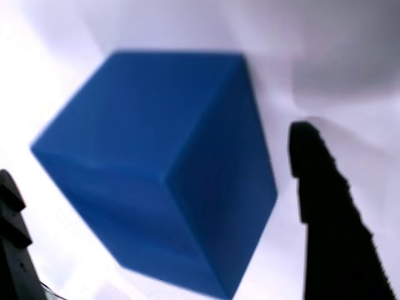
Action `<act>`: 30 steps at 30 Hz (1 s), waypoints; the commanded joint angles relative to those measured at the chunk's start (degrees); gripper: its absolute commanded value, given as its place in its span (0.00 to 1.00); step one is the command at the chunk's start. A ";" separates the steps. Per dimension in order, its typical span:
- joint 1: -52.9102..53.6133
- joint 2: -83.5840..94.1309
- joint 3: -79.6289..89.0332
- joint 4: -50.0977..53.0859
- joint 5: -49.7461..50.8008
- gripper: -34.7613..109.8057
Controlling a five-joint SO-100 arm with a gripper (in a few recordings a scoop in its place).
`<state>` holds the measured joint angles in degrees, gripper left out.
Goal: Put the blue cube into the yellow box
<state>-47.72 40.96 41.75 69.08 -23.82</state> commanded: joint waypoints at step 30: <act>-3.43 3.25 -5.19 1.49 -1.05 0.41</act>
<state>-50.62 40.52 40.43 69.79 -24.08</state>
